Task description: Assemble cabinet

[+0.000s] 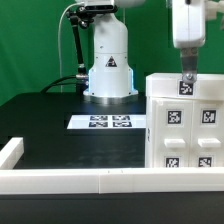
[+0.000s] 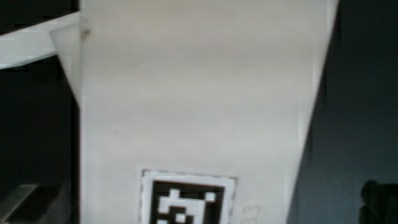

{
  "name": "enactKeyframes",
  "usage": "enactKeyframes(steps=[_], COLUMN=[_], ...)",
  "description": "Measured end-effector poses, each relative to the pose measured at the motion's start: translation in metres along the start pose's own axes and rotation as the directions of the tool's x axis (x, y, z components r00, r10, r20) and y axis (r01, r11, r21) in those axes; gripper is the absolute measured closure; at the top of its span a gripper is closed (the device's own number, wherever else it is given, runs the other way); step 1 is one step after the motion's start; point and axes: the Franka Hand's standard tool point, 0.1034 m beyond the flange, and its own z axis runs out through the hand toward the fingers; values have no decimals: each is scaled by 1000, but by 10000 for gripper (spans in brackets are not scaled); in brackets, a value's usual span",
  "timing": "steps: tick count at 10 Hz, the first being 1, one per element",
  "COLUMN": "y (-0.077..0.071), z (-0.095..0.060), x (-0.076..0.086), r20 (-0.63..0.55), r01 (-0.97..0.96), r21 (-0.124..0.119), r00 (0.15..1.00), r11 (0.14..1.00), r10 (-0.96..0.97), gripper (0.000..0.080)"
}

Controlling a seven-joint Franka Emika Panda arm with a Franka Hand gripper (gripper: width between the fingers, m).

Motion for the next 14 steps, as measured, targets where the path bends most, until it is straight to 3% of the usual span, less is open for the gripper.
enactKeyframes(steps=[2, 5, 6, 8, 10, 11, 14], y=[-3, -2, -3, -4, -14, -15, -16], z=[-12, -6, -7, -8, -9, -9, -8], x=[-6, -9, -12, -14, -9, -7, -6], r20=[24, 15, 16, 23, 30, 38, 37], r01=[1, 90, 235, 499, 755, 798, 898], r21=[15, -4, -12, -13, -4, -13, -7], r00=[1000, 996, 972, 867, 655, 603, 440], r11=[1000, 996, 972, 867, 655, 603, 440], r10=[-1, -90, -234, -498, -755, -797, -897], gripper=[3, 3, 3, 3, 3, 3, 3])
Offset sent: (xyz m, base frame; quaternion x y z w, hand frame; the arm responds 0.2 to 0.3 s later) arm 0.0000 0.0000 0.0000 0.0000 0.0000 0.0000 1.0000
